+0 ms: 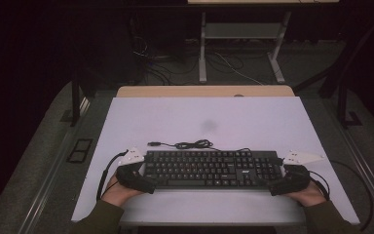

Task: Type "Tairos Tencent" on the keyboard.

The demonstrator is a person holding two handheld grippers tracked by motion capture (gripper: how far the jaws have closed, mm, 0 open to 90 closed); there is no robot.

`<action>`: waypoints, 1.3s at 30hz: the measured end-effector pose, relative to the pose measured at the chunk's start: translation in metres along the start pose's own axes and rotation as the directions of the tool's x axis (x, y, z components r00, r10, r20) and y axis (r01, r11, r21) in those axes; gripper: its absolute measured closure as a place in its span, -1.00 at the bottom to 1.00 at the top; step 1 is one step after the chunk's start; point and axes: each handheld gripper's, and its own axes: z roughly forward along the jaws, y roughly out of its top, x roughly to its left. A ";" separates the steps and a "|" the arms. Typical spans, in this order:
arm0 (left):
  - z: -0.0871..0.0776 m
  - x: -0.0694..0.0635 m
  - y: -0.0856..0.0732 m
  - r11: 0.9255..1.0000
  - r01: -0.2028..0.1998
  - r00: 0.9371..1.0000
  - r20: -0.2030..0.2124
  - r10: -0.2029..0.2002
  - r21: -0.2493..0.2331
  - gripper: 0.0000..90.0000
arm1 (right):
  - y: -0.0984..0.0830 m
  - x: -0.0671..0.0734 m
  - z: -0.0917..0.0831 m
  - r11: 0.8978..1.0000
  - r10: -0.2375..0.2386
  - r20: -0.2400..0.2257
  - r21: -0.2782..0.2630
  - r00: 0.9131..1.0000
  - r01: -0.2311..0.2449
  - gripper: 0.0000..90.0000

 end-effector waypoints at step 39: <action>0.000 -0.001 0.001 1.000 0.007 1.000 0.001 -0.007 -0.023 -1.00 | 0.011 0.004 0.013 1.000 0.010 -0.057 -0.013 0.998 -0.011 -0.93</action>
